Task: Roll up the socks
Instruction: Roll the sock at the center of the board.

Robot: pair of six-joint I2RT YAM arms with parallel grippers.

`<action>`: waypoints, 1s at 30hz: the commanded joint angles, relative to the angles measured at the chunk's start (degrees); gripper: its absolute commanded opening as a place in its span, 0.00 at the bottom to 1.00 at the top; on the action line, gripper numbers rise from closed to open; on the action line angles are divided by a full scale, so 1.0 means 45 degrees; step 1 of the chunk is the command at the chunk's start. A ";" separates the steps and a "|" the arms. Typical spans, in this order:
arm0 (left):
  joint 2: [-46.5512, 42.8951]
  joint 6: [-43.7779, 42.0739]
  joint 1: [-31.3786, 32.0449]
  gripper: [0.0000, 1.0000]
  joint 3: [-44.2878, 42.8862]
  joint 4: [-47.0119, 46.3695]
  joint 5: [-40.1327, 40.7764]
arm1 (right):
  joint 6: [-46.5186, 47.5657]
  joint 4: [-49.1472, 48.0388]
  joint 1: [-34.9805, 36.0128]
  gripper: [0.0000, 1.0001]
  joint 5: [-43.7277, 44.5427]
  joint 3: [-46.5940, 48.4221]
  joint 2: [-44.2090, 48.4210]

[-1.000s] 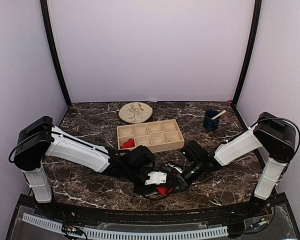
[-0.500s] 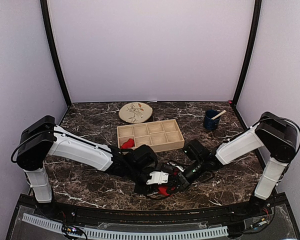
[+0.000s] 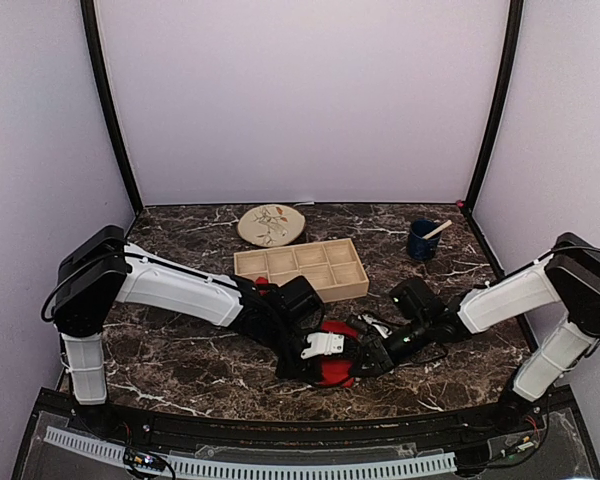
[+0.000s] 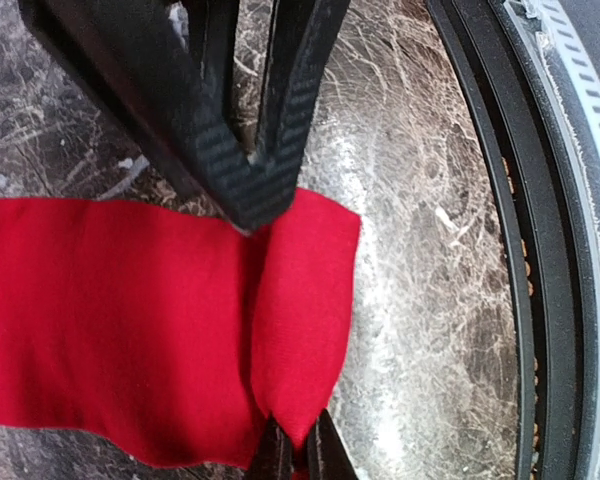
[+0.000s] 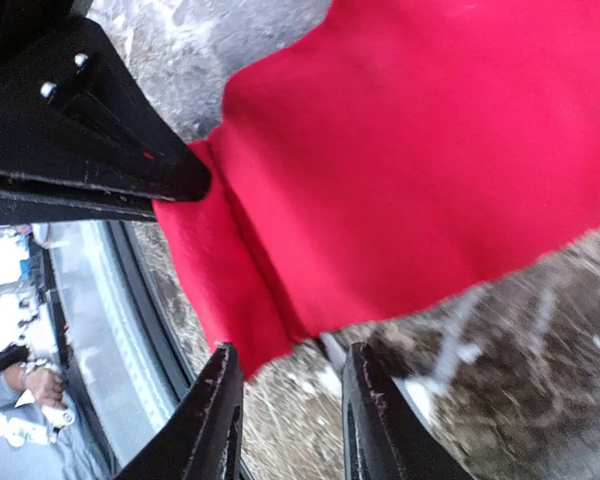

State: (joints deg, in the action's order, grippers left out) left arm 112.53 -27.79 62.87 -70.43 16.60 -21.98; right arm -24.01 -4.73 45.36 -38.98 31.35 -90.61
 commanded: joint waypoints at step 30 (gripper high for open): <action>0.2548 0.1176 -0.1673 0.00 -0.2759 0.4681 -0.5020 | 0.1820 -0.0221 0.4691 0.41 0.9989 -0.1490 0.4976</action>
State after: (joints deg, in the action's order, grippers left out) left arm 122.76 -22.68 55.70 -82.41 33.17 -43.03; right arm -19.22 -5.13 63.22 -0.23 23.62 -67.81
